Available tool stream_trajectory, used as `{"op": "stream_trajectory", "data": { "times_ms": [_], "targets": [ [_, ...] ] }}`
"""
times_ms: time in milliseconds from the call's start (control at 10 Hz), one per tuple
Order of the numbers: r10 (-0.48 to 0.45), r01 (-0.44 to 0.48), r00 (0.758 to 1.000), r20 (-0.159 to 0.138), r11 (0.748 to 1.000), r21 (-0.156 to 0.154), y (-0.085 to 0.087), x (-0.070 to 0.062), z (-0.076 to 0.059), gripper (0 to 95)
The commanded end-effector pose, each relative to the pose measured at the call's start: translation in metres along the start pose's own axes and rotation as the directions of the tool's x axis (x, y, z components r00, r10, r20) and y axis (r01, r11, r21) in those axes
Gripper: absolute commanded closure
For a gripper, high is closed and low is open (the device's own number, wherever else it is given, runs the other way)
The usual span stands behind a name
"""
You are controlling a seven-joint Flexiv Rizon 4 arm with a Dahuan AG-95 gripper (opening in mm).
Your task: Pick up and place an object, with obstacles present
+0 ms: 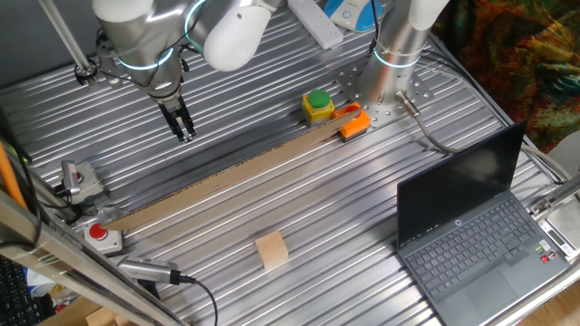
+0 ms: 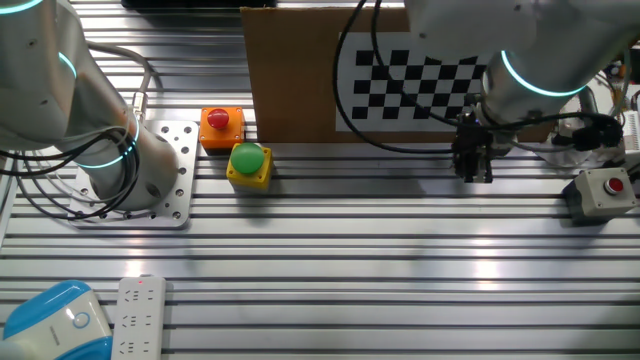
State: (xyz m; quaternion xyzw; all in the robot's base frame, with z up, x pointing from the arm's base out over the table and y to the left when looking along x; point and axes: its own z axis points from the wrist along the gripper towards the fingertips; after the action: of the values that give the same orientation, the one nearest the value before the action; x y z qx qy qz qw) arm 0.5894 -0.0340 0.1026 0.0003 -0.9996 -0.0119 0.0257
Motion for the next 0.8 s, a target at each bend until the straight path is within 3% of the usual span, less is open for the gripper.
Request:
{"op": "stream_trajectory", "data": {
  "times_ms": [100,800],
  "targets": [
    [0.011,-0.011,1.0,-0.005,1.0,-0.008,-0.0001,-0.0016,0.0009,95.0],
    [-0.005,0.005,0.999,-0.042,1.0,-0.018,-0.005,0.0048,-0.0055,95.0]
  ]
}}
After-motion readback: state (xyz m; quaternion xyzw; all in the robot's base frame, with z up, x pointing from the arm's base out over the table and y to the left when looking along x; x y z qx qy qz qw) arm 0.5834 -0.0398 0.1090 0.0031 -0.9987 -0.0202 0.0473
